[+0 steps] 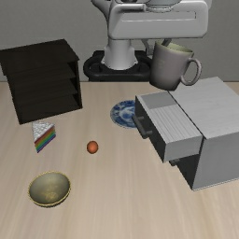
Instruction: Pick up the mug and place it on the top of the cabinet
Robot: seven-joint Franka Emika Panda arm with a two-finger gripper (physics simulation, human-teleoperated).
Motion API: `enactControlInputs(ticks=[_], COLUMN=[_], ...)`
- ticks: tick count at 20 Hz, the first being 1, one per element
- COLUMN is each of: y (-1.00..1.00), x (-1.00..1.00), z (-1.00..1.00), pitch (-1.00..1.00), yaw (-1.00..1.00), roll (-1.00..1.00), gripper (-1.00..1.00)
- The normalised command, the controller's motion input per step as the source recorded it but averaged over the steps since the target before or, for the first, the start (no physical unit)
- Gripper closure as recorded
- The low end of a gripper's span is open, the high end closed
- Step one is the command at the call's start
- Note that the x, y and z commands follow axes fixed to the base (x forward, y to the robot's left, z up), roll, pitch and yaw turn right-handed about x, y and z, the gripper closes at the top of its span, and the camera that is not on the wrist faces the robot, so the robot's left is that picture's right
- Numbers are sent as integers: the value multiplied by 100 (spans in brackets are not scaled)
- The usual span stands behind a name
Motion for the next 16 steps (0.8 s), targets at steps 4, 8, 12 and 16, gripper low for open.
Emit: enactControlInputs(ticks=[4,8,12,16], y=[100,100,25,0], x=[0,0,-75,-100], z=[0,0,0,0], pitch=[0,0,0,0], yaw=[0,0,0,0], roll=[0,0,0,0], gripper=[100,100,100,100])
